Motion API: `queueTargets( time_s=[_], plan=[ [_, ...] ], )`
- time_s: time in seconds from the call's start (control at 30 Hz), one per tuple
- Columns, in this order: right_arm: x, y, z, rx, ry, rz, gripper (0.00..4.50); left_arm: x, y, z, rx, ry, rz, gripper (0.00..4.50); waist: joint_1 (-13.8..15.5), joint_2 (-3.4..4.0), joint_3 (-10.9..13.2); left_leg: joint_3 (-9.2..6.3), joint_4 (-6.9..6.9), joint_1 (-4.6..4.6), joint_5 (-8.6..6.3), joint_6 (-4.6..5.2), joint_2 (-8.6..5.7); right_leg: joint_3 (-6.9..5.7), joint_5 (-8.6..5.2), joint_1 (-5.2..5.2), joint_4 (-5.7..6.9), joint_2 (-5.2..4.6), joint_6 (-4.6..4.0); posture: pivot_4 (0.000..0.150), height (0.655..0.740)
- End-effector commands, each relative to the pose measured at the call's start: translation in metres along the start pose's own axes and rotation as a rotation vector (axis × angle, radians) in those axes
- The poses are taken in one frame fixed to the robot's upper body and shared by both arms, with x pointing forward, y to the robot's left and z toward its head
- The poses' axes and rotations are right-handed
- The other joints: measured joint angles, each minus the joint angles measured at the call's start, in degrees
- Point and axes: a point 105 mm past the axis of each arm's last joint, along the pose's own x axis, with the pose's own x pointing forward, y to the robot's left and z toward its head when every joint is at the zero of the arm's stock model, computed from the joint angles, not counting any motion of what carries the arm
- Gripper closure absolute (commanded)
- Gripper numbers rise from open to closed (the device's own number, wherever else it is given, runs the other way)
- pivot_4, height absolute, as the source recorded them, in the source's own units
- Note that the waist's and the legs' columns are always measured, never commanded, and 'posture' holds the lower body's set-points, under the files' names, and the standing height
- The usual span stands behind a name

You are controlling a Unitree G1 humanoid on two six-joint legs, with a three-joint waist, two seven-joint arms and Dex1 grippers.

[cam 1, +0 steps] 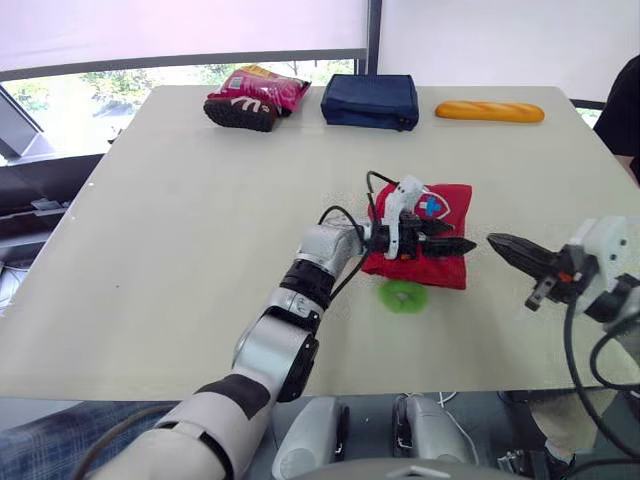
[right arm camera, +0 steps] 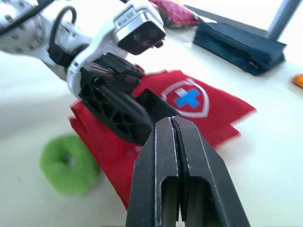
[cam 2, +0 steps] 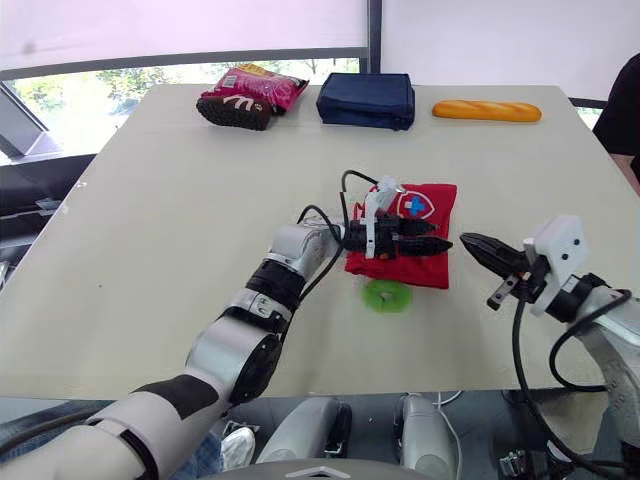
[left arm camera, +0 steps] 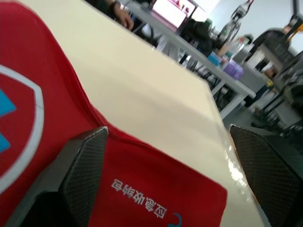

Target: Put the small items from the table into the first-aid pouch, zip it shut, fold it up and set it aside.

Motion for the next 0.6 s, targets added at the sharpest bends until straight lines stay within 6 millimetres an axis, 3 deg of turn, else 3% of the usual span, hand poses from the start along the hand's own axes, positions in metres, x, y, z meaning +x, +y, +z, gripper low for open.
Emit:
queueTargets(
  time_s=[0.03,0.17,0.3,0.4,0.6],
  plan=[
    [0.01,-0.008,0.004,-0.011,-0.044,-0.013,4.5,-0.006,-0.015,0.012,0.015,-0.074,-0.107,0.02,-0.1,0.0,0.0,0.01,0.0,0.0,0.0,0.0,-0.01,0.01,0.0,0.0,0.0,-0.01,0.0,0.15,0.7395],
    [0.027,-0.015,-0.001,0.038,-0.086,-0.005,4.5,-0.015,-0.019,0.007,0.017,-0.077,-0.143,0.02,-0.3,0.02,0.0,-0.01,0.01,0.0,0.0,0.0,-0.01,0.0,0.01,0.0,0.0,0.01,-0.01,0.15,0.7395],
    [0.038,-0.01,-0.015,0.06,-0.061,0.031,4.5,-0.03,-0.02,0.016,0.036,-0.133,-0.168,0.02,-0.3,0.02,0.0,-0.02,0.0,-0.01,0.0,0.0,-0.02,0.0,0.01,0.0,0.0,0.01,-0.01,0.15,0.7395],
    [0.046,-0.001,-0.034,0.07,-0.016,0.06,4.5,-0.048,-0.032,0.019,0.14,-0.11,-0.236,0.02,-0.9,0.03,0.0,-0.02,-0.01,0.0,0.0,0.0,-0.01,0.0,0.01,0.0,0.0,0.02,-0.02,0.15,0.7395],
    [0.048,-0.002,-0.093,0.015,0.209,0.046,4.5,-0.087,-0.038,0.024,0.407,0.005,-0.204,0.02,-0.9,0.06,0.0,-0.01,-0.03,0.04,0.02,-0.03,0.02,0.04,0.03,-0.02,0.02,0.07,-0.08,0.15,0.7395]
  ],
)
